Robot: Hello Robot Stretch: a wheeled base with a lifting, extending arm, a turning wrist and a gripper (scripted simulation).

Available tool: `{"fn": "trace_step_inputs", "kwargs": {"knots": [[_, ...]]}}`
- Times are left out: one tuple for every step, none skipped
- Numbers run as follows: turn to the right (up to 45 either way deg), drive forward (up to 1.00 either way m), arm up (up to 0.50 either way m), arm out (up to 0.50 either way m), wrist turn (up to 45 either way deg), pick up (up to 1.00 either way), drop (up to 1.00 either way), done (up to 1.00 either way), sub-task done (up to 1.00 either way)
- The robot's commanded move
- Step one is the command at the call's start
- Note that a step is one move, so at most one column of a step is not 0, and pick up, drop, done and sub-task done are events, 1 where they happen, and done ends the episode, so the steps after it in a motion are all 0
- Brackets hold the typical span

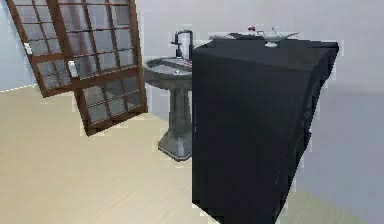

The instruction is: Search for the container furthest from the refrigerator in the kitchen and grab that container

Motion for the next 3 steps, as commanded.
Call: {"fn": "trace_step_inputs", "kwargs": {"knots": [[39.0,0.0,0.0,0.0,0.0,0.0,0.0,0.0,0.0],[0.0,0.6,0.0,0.0,0.0,0.0,0.0,0.0,0.0],[45.0,0.0,0.0,0.0,0.0,0.0,0.0,0.0,0.0]]}}
